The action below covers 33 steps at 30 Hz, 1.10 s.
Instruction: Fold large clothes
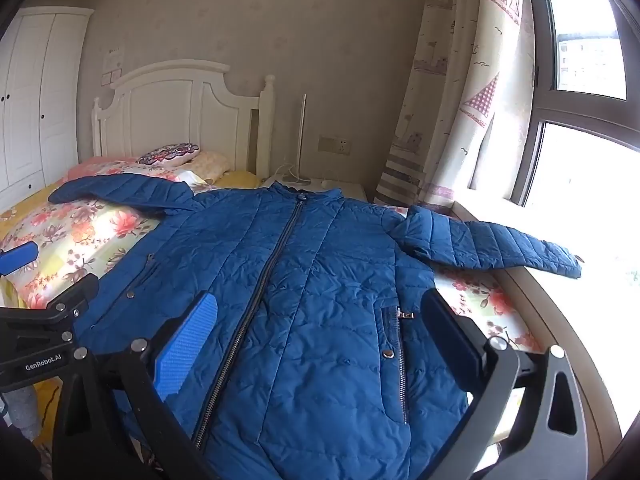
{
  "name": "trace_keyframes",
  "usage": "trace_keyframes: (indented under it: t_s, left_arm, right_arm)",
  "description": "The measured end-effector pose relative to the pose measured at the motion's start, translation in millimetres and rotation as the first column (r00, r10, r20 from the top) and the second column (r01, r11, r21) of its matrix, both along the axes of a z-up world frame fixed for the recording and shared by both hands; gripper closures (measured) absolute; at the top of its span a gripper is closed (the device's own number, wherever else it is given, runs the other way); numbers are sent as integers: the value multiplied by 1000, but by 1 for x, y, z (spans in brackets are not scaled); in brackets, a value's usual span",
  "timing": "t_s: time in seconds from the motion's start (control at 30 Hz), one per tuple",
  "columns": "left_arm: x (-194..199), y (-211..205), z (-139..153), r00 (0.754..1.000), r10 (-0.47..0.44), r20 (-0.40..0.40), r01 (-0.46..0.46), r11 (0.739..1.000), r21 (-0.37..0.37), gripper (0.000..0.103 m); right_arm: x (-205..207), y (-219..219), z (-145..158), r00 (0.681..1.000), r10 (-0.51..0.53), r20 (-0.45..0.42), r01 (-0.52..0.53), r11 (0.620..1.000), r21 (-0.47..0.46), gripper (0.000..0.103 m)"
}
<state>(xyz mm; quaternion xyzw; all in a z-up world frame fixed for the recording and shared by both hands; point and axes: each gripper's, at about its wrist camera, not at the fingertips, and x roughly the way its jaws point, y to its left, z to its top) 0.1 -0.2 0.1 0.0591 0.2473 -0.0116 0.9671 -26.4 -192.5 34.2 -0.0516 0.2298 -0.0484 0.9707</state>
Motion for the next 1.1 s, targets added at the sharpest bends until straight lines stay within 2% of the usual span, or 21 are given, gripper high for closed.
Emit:
trace_keyframes:
  t_s: [0.27, 1.1]
  left_arm:
    - [-3, -5, 1, 1000, 3, 19, -3, 1000, 7, 4]
    - [-1, 5, -1, 1000, 9, -2, -9, 1000, -21, 4]
  right_arm:
    - [-1, 3, -2, 1000, 4, -3, -4, 1000, -2, 2]
    - [4, 2, -7, 1000, 10, -22, -10, 1000, 7, 2]
